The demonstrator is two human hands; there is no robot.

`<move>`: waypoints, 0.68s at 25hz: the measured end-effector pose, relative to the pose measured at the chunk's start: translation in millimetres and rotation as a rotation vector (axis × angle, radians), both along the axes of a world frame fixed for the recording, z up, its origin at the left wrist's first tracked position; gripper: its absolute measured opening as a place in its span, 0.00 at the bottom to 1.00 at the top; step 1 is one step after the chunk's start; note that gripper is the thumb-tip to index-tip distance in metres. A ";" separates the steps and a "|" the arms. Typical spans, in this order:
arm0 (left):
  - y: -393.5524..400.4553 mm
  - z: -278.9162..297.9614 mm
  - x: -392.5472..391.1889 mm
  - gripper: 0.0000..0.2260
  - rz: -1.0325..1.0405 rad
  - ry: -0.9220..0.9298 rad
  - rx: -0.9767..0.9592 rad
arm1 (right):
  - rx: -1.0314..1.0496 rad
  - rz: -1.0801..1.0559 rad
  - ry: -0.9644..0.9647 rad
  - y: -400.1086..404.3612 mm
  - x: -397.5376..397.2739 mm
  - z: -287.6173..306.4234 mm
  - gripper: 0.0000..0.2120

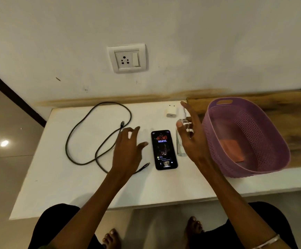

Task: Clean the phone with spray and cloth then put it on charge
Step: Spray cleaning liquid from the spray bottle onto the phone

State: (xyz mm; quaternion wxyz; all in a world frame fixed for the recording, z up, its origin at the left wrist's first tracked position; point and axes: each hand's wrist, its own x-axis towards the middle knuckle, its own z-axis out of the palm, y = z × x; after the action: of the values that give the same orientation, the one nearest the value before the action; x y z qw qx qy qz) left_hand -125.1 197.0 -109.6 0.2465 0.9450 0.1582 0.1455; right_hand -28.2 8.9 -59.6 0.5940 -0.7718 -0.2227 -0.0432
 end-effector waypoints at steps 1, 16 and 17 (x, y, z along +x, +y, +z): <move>-2.1 2.3 6.1 0.32 -0.085 0.038 -0.079 | -0.008 -0.003 -0.039 -0.8 3.1 -1.4 0.21; -0.2 -29.1 30.8 0.66 -0.438 0.394 0.056 | -0.438 -0.137 -0.072 -18.9 1.1 -50.4 0.28; -0.7 -28.7 29.9 0.66 -0.439 0.396 0.066 | -0.447 -0.180 -0.073 -19.8 -1.0 -48.9 0.28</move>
State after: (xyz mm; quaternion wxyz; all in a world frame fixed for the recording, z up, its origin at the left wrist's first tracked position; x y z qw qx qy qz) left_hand -95.2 196.3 -138.3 0.2056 0.9741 -0.0096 -0.0935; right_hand -29.3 -11.0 -108.4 0.3937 -0.8988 -0.1784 -0.0734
